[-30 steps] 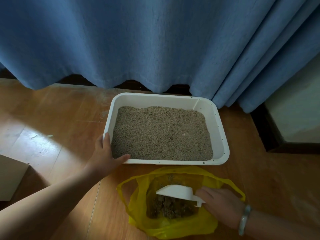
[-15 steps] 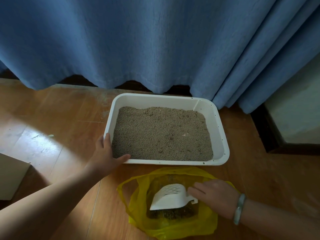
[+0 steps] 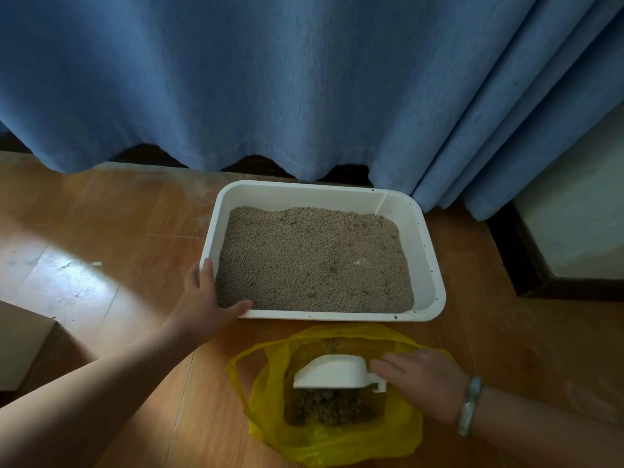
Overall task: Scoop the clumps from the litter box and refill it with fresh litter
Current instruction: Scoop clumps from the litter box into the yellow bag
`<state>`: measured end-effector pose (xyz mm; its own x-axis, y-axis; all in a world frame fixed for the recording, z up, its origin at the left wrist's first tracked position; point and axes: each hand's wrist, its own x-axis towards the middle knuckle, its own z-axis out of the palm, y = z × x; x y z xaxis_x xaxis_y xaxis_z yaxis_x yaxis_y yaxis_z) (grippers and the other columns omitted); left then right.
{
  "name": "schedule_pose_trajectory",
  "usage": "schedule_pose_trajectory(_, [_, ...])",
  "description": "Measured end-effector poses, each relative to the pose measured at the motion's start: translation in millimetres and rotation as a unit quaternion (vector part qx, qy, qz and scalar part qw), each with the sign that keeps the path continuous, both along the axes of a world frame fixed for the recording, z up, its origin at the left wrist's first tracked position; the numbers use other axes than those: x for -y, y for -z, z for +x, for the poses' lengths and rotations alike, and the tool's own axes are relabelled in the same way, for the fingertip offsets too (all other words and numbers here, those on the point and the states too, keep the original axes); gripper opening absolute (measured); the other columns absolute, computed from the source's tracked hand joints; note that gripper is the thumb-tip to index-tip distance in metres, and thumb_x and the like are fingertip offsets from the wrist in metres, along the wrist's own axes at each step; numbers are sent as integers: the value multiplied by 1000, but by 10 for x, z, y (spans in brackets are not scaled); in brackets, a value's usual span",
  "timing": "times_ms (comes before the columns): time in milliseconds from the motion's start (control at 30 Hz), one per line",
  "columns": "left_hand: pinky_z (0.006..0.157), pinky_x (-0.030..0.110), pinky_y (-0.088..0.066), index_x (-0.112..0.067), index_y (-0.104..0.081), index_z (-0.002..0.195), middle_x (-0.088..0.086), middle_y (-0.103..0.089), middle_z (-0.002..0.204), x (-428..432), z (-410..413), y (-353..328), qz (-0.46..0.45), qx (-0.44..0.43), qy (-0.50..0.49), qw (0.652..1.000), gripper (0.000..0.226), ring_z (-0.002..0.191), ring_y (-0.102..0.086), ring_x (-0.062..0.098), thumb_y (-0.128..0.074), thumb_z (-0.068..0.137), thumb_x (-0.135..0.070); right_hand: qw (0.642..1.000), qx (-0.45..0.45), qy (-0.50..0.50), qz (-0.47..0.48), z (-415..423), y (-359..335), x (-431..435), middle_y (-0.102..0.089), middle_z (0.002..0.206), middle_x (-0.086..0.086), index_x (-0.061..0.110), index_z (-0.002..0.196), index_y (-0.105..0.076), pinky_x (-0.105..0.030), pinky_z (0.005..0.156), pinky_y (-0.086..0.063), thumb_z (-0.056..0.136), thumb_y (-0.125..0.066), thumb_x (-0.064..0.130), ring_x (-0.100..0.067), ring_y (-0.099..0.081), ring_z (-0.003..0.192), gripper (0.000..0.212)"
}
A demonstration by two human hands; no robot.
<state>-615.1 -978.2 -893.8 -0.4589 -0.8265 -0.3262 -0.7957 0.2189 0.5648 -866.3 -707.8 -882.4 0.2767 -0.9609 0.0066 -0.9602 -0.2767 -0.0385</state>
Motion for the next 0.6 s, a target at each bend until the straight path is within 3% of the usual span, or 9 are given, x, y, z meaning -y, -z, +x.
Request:
schedule_pose_trajectory(67, [114,38,-22,-12,1,151,9,2,157,-1,-4,-1,-1,0,1,1000,112,143,-12,27,-70,75,-52,997,39,52,43,35,-36,18,-61,77,15,30,108,-49,-19,41,-38,60,-68,22,-4,-55,52,52])
schedule_pose_trajectory(167, [114,38,-22,-11,1,151,8,1,157,-4,-6,-7,-5,3,3,1000,112,143,-12,27,-69,75,-53,952,162,178,187,57,-135,37,-59,108,17,29,123,-49,-24,72,-46,82,-54,37,-9,-60,91,42])
schedule_pose_trajectory(233, [114,39,-23,-11,1,151,9,1,157,-8,-5,-13,-7,4,5,1000,111,143,-13,27,-69,75,-53,937,211,188,204,88,-151,50,-53,98,24,29,116,-52,-20,70,-40,83,-48,48,-1,-54,87,38])
schedule_pose_trajectory(333, [113,38,-24,-11,1,151,9,1,157,-13,-5,-27,-10,8,7,1000,111,143,-13,27,-68,75,-53,929,231,203,205,96,-178,80,-45,82,26,28,105,-54,-13,61,-34,84,-56,46,6,-47,73,27])
schedule_pose_trajectory(433, [113,38,-24,-11,2,151,8,2,157,-13,-7,-31,-8,7,8,1000,111,143,-13,27,-68,76,-52,920,242,200,236,56,-274,146,-55,87,21,29,104,-56,-12,61,-38,77,-48,57,0,-53,77,39])
schedule_pose_trajectory(500, [113,38,-24,-11,2,151,8,2,157,-17,-7,-28,-7,7,10,1000,110,143,-14,27,-68,76,-53,889,298,227,263,32,-368,230,-64,88,13,32,99,-57,-24,66,-51,72,-56,56,-5,-61,78,36])
schedule_pose_trajectory(600, [113,39,-23,-11,1,151,9,0,156,-14,-12,-22,-10,8,8,1000,111,143,-12,27,-68,76,-53,807,423,280,304,-36,-476,400,-68,87,4,27,102,-51,-31,58,-56,74,-77,24,-16,-68,68,38])
